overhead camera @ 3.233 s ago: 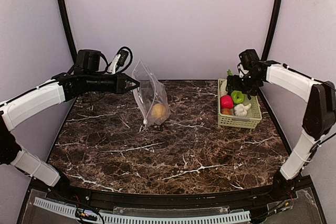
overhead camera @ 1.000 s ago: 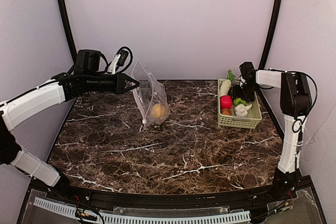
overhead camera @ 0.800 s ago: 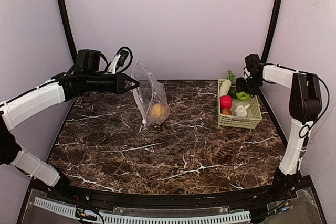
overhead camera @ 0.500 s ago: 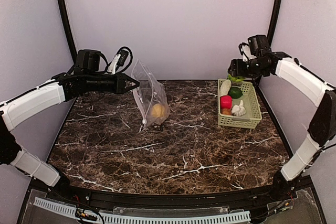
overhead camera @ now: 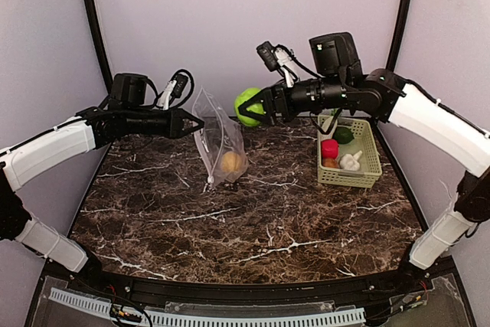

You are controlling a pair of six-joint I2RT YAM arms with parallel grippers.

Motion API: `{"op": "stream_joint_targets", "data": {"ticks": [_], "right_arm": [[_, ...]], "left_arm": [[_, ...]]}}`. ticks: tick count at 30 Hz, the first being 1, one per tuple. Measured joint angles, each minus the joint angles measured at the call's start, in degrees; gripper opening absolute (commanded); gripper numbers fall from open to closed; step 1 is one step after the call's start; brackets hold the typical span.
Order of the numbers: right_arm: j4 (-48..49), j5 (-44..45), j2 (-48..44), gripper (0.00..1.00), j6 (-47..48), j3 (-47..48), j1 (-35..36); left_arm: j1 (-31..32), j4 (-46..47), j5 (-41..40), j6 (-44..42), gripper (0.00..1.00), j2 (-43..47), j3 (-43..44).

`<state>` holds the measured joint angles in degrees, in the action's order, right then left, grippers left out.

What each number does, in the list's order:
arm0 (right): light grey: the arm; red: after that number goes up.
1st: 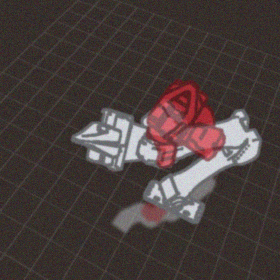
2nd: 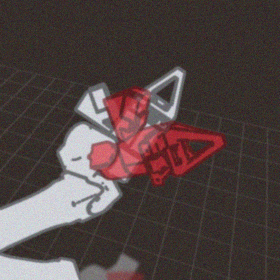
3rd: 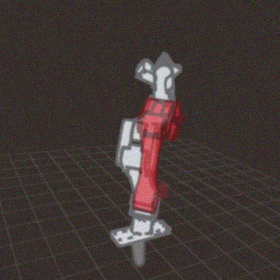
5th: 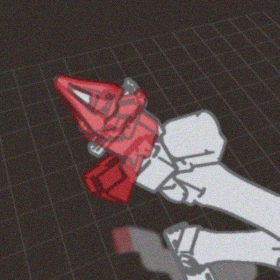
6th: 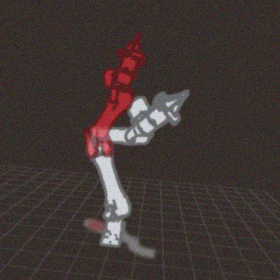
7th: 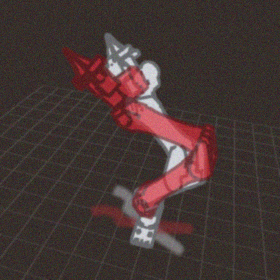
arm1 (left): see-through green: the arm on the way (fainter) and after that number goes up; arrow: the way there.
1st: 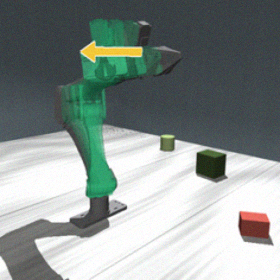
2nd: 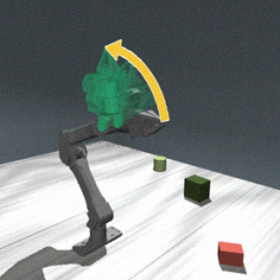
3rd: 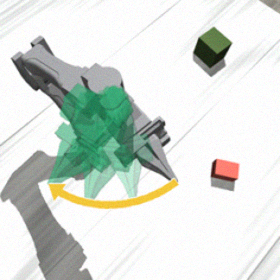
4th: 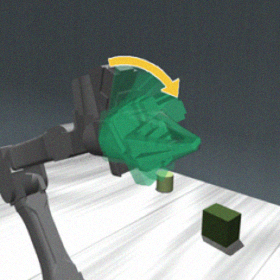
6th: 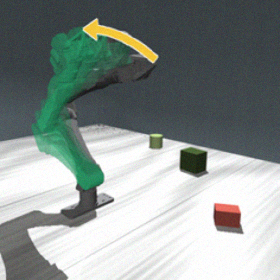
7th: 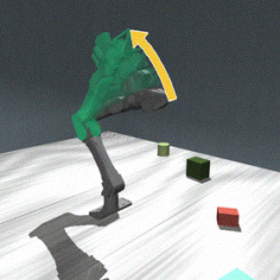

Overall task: Place the food in the zip-top bag and seal the zipper
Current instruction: Place the fake fruit in the zipper food storage bag.

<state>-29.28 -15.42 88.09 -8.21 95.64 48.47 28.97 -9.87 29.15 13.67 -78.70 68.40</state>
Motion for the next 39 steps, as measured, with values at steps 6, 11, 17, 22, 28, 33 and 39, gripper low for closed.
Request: {"op": "stream_joint_targets", "data": {"ticks": [6, 11, 17, 22, 28, 33, 39], "right_arm": [[6.6, -7.76, 5.77, 0.66, 1.29, 2.93, 6.23], [8.5, -11.91, 11.87, 0.67, 1.27, 5.53, 6.95], [7.21, -13.22, 18.03, 0.65, 0.0, 11.1, 7.02], [2.64, -6.36, 21.03, 0.64, -1.62, 15.87, 7.04], [-2.51, 2.89, 21.84, 0.64, -3.21, 17.97, 7.04], [-6.38, 9.16, 22.62, 0.64, -3.52, 19.43, 7.06], [-10.4, 15.19, 24.81, 0.67, -3.43, 22.01, 7.26]], "left_arm": [[0.0, 0.15, 0.44, 0.0, 0.01, 0.26, 0.0], [0.0, 0.68, 0.66, 0.0, 0.01, 1.07, -0.24], [0.0, 1.07, 1.09, 0.02, 0.01, 1.16, -0.26], [0.0, 1.2, 1.38, 0.02, 0.01, 1.16, -0.31], [0.0, 1.2, 1.31, 0.02, 0.01, 1.16, -0.31], [0.0, 1.22, 1.27, 0.02, 0.01, 1.16, -0.31], [0.0, 1.22, 1.27, 0.02, 0.01, 1.16, -0.31]]}}
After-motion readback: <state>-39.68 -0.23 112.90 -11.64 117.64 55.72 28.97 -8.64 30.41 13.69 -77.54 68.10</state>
